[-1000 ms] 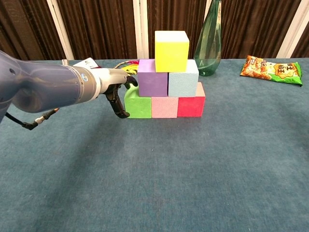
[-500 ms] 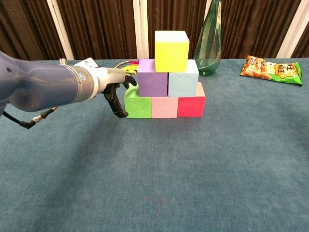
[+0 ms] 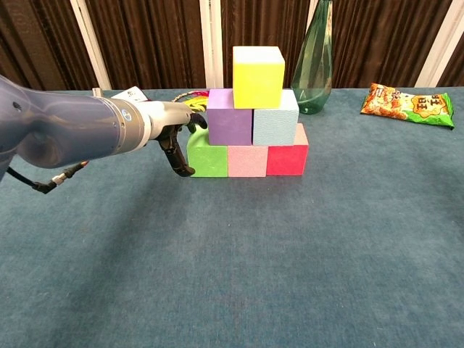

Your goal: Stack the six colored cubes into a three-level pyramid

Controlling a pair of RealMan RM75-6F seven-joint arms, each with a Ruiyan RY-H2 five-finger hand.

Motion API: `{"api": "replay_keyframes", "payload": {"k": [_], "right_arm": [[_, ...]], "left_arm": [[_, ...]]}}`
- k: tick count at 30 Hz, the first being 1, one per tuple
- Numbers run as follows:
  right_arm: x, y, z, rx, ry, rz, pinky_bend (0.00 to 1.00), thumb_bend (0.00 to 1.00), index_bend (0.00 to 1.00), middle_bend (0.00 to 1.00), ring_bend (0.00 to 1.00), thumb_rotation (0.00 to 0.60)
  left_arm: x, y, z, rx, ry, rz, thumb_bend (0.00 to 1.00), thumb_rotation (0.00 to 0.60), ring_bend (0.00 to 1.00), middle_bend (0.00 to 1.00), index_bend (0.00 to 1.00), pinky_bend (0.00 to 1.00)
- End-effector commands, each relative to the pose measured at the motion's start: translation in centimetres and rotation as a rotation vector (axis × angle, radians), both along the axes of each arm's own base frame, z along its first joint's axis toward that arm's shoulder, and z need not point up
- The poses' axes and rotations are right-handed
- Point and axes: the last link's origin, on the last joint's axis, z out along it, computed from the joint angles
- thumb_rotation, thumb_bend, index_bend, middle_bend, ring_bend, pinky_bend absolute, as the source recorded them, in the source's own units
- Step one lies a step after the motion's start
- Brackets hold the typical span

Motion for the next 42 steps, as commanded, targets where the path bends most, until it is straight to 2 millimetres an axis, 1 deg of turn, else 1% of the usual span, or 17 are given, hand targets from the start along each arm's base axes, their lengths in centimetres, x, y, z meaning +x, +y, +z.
{"api": "replay_keyframes", "payload": {"k": [1,7,12,19,23,26,29,33,34,35,38,42], "right_arm": [[0.0,0.0,0.0,0.001,0.000,0.000,0.09,0.29,0.00,0.00,0.00,0.600],[0.0,0.1,-0.2,0.007,0.006,0.003,0.09,0.29,0.00,0.00,0.00,0.600],[0.0,0.1,-0.3,0.011,0.013,0.007,0.09,0.29,0.00,0.00,0.00,0.600],[0.1,0.3,-0.5,0.015,0.026,0.015,0.09,0.29,0.00,0.00,0.00,0.600],[0.1,0.4,-0.7,0.018,0.039,0.021,0.09,0.29,0.00,0.00,0.00,0.600],[0.2,0.4,-0.8,0.018,0.048,0.024,0.09,0.29,0.00,0.00,0.00,0.600],[0.3,0.5,-0.9,0.018,0.064,0.032,0.09,0.29,0.00,0.00,0.00,0.600],[0.5,0.7,-1.2,0.015,0.087,0.047,0.09,0.29,0.00,0.00,0.00,0.600],[0.6,0.8,-1.2,0.012,0.094,0.053,0.09,0.29,0.00,0.00,0.00,0.600],[0.8,1.0,-1.3,0.005,0.102,0.067,0.09,0.29,0.00,0.00,0.00,0.600],[1.0,1.4,-1.5,-0.016,0.112,0.083,0.09,0.29,0.00,0.00,0.00,0.600],[0.9,2.1,-1.9,-0.040,0.125,0.101,0.08,0.29,0.00,0.00,0.00,0.600]], "left_arm": [[0.0,0.0,0.0,0.000,-0.001,0.001,0.43,0.600,0.05,0.05,0.00,0.09],[-0.5,0.0,0.5,0.013,0.005,0.002,0.43,0.600,0.05,0.05,0.00,0.09],[-1.0,0.0,1.8,0.037,-0.005,-0.001,0.43,0.600,0.05,0.05,0.00,0.09],[-2.7,-0.8,4.8,0.091,-0.033,-0.008,0.43,0.600,0.05,0.05,0.00,0.09],[-4.4,-1.3,7.3,0.146,-0.047,-0.001,0.42,0.600,0.05,0.05,0.00,0.09],[-5.6,-1.7,8.9,0.180,-0.063,0.014,0.39,0.600,0.05,0.05,0.00,0.09],[-7.4,-2.6,10.9,0.220,-0.076,0.025,0.34,0.600,0.05,0.05,0.00,0.09],[-10.5,-4.2,13.0,0.283,-0.069,0.033,0.25,0.600,0.05,0.04,0.00,0.09],[-11.5,-4.8,13.6,0.303,-0.067,0.032,0.23,0.600,0.05,0.04,0.00,0.09],[-13.6,-5.9,14.8,0.353,-0.045,0.059,0.21,0.600,0.05,0.04,0.00,0.09],[-15.9,-8.1,16.1,0.407,-0.065,0.037,0.19,0.600,0.05,0.03,0.00,0.09],[-18.1,-9.9,17.3,0.460,-0.064,0.022,0.18,0.600,0.05,0.00,0.00,0.09]]}}
